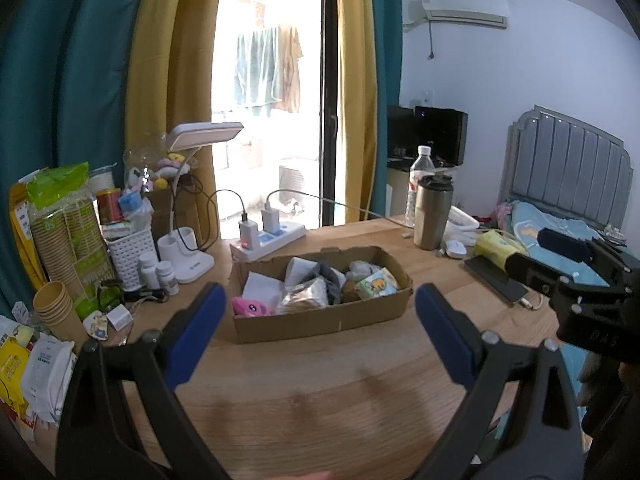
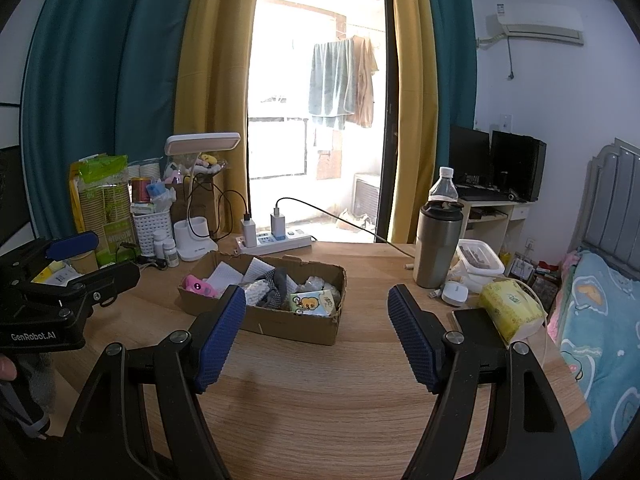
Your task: Organize soft objects
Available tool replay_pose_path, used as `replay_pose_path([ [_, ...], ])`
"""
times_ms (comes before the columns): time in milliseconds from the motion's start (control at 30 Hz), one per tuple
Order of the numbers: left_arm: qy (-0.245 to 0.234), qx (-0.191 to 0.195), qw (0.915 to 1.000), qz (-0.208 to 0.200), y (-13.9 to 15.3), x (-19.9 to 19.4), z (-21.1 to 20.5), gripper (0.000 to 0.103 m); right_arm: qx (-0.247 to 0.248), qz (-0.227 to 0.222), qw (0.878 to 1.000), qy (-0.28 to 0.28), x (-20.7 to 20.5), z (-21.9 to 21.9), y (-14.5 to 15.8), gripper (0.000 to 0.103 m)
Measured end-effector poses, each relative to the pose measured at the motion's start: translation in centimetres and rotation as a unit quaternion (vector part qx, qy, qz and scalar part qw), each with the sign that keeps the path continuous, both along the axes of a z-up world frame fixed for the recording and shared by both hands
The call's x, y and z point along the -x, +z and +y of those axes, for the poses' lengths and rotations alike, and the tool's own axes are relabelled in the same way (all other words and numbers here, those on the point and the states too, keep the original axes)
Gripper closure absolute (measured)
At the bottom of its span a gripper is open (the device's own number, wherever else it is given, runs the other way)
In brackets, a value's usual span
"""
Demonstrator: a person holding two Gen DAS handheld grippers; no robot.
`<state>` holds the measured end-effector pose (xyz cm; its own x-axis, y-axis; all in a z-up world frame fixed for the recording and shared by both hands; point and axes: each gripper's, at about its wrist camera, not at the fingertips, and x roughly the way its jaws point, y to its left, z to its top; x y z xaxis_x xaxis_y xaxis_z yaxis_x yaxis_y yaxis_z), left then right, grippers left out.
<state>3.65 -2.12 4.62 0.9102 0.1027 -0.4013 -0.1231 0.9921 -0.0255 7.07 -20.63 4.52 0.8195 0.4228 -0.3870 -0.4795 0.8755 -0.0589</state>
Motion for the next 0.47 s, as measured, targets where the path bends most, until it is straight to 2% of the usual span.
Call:
replay_pose_path([
  [467, -0.007, 0.005, 1.0, -0.002, 0.0, -0.1, 0.0, 0.006, -0.001, 0.013, 1.0, 0.014, -0.4, 1.2, -0.7, 0.026],
])
